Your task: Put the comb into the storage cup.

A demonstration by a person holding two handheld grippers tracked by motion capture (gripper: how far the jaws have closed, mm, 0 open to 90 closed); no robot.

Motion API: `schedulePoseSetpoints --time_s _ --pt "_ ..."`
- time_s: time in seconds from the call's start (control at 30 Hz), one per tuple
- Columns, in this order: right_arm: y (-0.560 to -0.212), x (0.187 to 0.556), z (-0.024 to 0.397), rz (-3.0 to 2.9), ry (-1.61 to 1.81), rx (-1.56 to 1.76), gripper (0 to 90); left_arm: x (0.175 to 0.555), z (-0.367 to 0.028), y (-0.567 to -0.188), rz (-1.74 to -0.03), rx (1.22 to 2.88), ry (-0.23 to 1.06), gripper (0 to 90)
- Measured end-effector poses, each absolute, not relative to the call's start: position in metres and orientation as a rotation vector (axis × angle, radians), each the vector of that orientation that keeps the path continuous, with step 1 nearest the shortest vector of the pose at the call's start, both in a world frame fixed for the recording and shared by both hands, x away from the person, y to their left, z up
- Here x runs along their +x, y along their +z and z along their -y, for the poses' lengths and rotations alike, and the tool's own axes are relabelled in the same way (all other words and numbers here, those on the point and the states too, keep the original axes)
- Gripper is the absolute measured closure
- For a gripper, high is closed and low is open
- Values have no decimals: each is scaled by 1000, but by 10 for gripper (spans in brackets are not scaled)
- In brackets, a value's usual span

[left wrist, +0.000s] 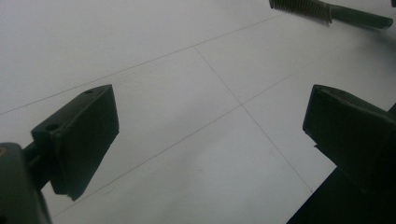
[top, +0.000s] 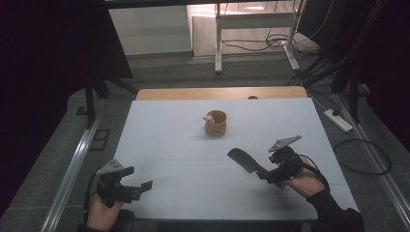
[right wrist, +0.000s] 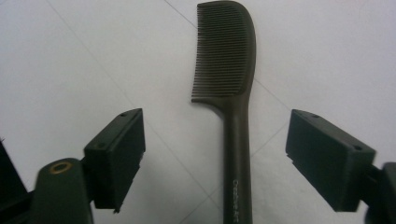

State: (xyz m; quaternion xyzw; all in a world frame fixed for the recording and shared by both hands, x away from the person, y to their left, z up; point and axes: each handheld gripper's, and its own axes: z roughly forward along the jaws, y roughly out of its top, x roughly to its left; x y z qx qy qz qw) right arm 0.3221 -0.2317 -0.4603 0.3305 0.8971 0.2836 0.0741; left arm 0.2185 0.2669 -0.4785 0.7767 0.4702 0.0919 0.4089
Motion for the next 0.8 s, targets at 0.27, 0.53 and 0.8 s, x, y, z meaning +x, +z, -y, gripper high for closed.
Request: schedulePoseSetpoints --time_s 0.27,0.53,0.8 --pt "-459 314 240 -2666 904 987 59 218 -264 -478 -1176 1982 241 34" --pt "-460 306 250 -2613 908 1009 0 218 -264 -478 -1174 1982 240 33" --pt "-459 302 260 -2582 885 1064 0 218 -265 -478 -1174 1981 238 33"
